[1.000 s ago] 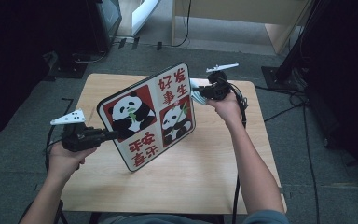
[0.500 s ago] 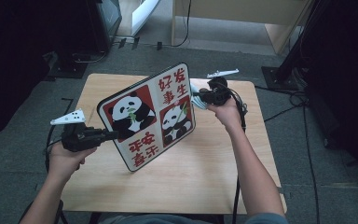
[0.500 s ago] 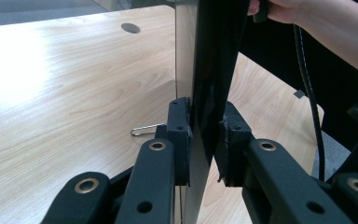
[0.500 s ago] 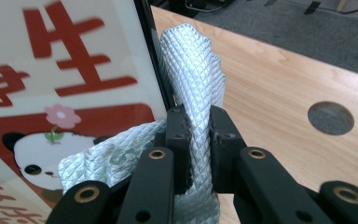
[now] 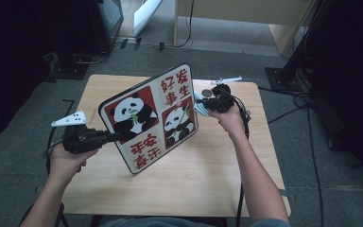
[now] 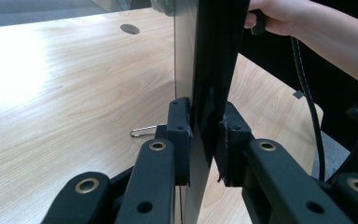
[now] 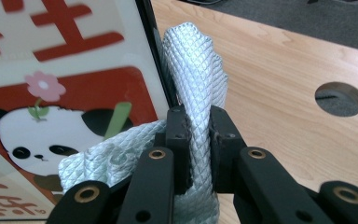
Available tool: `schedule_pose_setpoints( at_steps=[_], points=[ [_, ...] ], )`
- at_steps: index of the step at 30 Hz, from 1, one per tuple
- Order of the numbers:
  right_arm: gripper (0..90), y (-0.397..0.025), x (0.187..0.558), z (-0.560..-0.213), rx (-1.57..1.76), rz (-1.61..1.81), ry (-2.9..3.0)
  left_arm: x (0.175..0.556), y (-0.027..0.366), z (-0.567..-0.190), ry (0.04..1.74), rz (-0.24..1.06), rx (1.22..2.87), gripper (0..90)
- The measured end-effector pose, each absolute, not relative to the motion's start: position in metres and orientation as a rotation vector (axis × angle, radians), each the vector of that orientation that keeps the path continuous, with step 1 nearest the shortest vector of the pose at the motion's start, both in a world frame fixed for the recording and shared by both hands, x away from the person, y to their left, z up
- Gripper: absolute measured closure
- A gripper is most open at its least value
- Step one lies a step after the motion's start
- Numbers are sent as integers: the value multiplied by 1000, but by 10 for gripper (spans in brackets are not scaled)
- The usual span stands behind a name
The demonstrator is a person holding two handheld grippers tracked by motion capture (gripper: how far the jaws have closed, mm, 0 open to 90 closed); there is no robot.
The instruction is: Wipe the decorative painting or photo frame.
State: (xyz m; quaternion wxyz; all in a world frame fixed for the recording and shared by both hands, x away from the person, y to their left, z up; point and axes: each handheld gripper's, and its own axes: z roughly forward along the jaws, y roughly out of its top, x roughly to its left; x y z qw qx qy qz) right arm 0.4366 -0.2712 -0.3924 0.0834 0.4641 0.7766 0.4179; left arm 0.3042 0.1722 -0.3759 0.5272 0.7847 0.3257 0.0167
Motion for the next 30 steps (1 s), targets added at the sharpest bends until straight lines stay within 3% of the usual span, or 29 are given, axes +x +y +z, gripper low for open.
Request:
schedule_pose_setpoints(
  at_steps=[30],
  points=[
    [808,-280,419,-442,1470,1241,2316,305,172,-377,769,40,1873,784]
  ],
)
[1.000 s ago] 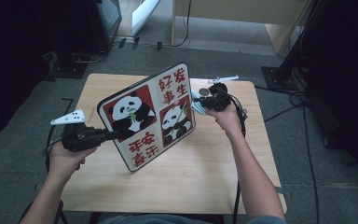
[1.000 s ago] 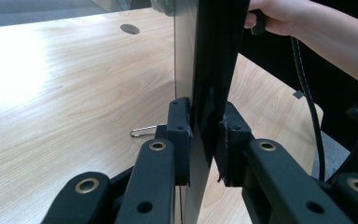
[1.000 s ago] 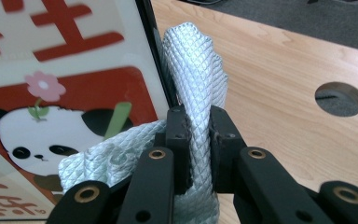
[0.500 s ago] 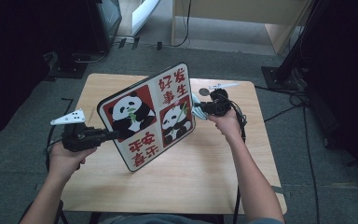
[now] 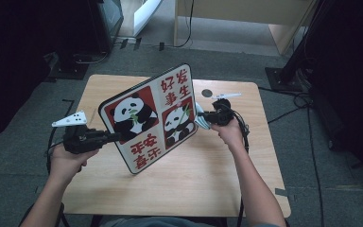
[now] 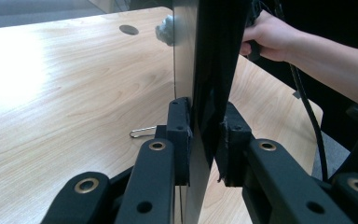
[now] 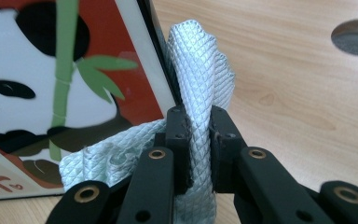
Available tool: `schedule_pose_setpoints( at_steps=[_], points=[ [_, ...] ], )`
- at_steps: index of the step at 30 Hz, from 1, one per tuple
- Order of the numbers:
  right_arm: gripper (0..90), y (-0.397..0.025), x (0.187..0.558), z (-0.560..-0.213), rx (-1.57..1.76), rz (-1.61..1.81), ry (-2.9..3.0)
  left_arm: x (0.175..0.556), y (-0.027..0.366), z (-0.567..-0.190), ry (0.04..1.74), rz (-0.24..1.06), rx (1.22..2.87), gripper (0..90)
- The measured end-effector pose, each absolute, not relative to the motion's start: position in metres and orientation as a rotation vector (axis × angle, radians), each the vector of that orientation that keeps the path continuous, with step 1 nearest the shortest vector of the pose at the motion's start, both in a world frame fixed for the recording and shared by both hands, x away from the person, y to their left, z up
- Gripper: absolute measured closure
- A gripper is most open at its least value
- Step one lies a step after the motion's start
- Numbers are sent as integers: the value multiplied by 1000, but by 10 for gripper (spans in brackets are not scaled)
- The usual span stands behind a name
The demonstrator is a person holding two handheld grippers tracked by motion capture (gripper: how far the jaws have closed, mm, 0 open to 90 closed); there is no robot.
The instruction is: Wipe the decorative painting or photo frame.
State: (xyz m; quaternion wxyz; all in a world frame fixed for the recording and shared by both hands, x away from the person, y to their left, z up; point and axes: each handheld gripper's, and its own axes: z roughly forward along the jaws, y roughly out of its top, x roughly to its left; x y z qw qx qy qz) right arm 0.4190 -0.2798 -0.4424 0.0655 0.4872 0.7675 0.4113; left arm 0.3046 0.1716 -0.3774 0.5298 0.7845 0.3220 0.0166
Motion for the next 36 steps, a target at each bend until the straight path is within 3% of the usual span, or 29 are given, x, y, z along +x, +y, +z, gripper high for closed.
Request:
schedule_pose_setpoints(
  at_steps=[19,23,26,36],
  points=[
    [811,-286,409,-473,1517,1235,2289,305,170,-377,772,43,1877,767],
    [811,-291,409,-474,1535,1243,2273,305,169,-377,772,40,1878,730],
    [810,-297,407,-471,1543,1262,2237,305,168,-378,769,26,1902,634],
    [807,-303,400,-464,1484,1221,2210,302,180,-375,751,45,1887,515]
  ],
)
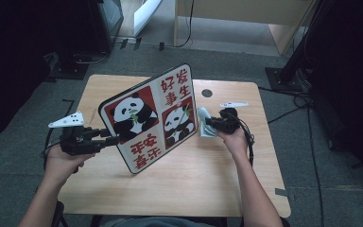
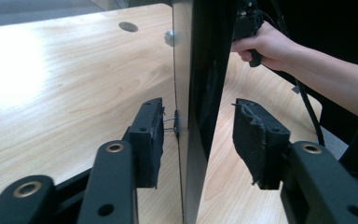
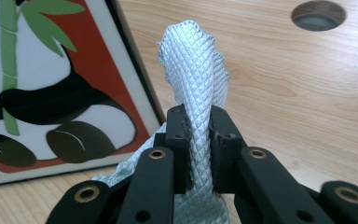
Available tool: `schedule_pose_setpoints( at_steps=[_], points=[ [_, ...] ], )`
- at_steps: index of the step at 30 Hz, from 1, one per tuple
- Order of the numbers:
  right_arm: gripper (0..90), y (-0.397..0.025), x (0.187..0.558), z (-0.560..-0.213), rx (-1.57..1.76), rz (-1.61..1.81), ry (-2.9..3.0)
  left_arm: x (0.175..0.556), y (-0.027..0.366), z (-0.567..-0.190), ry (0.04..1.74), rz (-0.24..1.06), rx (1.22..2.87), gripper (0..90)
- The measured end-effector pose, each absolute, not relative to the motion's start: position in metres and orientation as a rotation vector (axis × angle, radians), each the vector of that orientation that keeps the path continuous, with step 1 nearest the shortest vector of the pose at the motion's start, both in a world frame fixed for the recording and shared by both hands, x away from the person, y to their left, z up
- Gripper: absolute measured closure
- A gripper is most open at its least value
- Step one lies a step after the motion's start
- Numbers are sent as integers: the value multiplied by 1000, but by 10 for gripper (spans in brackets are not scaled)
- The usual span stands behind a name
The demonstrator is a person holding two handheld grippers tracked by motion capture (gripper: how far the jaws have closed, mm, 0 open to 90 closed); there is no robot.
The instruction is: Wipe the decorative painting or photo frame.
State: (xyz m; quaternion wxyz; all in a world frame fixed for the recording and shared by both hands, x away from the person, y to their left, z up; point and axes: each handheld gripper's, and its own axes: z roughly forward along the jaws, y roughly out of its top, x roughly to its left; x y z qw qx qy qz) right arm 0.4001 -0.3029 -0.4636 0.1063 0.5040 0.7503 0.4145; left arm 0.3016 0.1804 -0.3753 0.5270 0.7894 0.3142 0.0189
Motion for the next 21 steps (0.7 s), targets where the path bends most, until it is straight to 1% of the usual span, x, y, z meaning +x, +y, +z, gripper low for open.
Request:
schedule_pose_setpoints(
  at_steps=[3,9,21],
  points=[
    [806,-310,399,-463,1490,1208,2196,301,182,-376,742,53,1900,485],
    [805,-324,398,-462,1516,1211,2150,297,182,-379,694,64,1947,455],
    [800,-341,400,-466,1544,1178,2111,295,193,-385,717,60,1935,411]
  ],
)
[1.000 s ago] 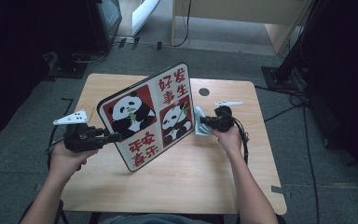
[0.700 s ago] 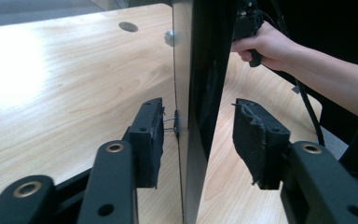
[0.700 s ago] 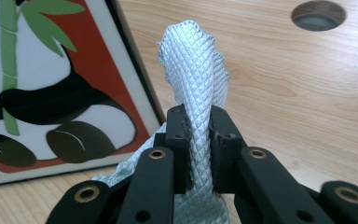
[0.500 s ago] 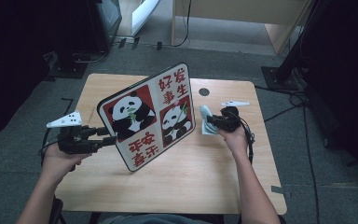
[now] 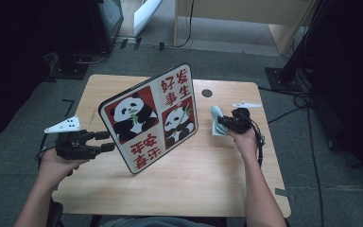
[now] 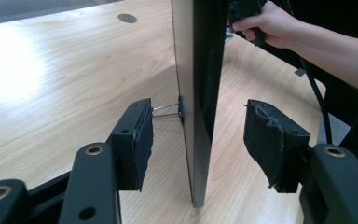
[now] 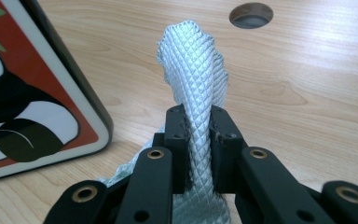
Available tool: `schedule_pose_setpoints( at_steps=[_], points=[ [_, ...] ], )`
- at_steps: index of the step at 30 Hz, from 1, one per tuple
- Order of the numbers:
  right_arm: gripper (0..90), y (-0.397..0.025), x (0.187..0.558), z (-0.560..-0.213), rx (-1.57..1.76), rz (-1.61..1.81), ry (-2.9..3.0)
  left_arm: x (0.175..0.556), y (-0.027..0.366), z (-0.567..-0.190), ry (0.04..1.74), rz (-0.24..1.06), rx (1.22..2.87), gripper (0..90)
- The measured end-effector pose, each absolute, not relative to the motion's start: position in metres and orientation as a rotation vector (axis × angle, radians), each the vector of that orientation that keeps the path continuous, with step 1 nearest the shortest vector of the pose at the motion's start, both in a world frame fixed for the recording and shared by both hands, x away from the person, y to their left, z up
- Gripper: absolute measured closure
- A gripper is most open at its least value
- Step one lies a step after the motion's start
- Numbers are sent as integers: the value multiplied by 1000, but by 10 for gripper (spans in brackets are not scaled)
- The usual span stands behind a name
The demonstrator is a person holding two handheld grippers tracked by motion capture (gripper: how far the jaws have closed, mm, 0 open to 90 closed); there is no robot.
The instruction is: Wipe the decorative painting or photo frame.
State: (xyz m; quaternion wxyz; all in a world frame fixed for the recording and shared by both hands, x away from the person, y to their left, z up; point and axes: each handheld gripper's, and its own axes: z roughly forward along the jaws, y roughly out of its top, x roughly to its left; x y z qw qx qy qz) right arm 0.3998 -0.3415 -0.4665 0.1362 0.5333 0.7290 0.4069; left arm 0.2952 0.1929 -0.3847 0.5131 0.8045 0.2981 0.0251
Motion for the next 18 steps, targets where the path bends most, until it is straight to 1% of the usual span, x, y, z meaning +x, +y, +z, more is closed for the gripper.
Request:
schedule_pose_setpoints(
  at_steps=[7,18],
  points=[
    [798,-346,405,-472,1564,1145,2097,291,202,-388,739,67,1928,395],
    [793,-360,417,-493,1628,1081,2065,288,214,-396,782,79,1916,390]
  ],
)
